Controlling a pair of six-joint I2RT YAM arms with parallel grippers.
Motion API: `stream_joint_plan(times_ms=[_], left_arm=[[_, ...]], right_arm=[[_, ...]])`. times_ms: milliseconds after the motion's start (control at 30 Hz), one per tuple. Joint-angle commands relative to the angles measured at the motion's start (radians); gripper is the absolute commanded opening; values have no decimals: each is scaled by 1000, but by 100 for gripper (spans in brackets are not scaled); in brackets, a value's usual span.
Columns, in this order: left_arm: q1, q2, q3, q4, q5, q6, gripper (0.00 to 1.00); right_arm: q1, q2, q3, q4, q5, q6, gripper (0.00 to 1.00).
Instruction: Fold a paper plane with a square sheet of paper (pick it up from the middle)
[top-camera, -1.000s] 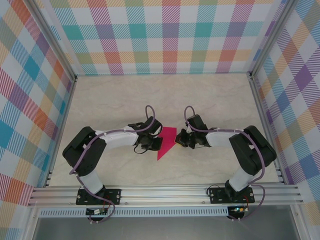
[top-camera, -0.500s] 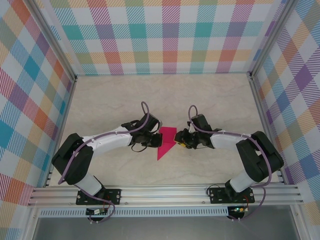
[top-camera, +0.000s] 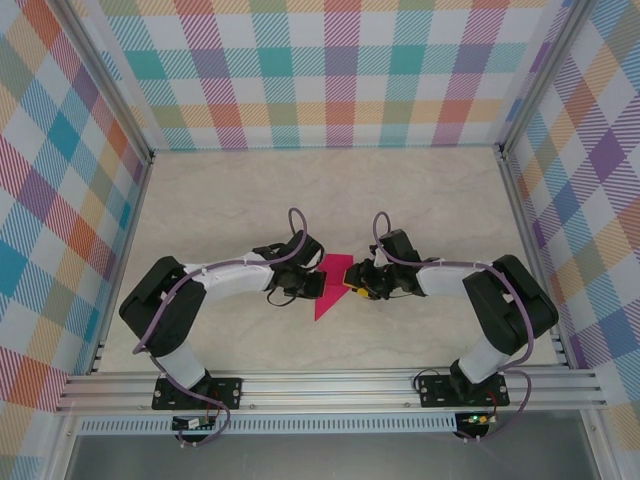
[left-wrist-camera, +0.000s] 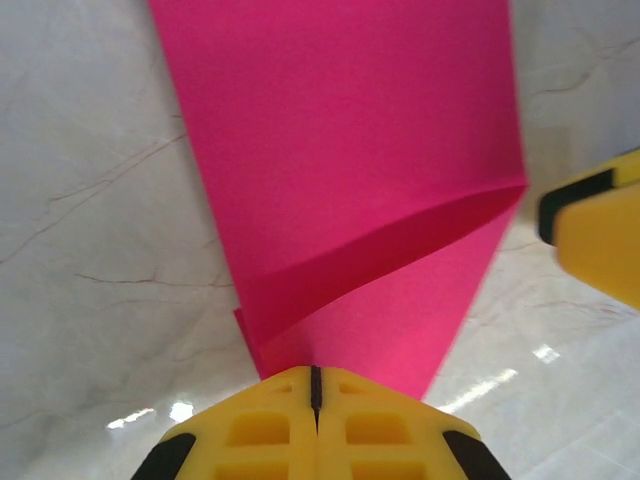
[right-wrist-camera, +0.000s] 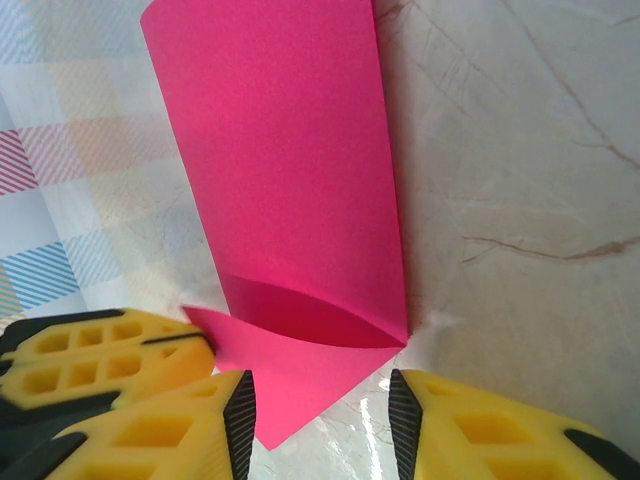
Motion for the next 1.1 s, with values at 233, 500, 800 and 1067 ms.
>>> stream_joint_plan(times_ms=[233, 500, 800, 1067], left_arm=[[5, 52, 2, -25, -71, -20, 0], [4, 55, 1, -28, -64, -14, 0], [4, 54, -4, -36, -71, -11, 0], [4, 36, -3, -36, -62, -22, 0]], right_arm=[[-3, 18, 8, 21, -32, 3, 43], [-3, 52, 31, 51, -62, 11, 42], [-1, 71, 39, 98, -90, 20, 38], [9, 103, 80, 82, -137, -54, 30]])
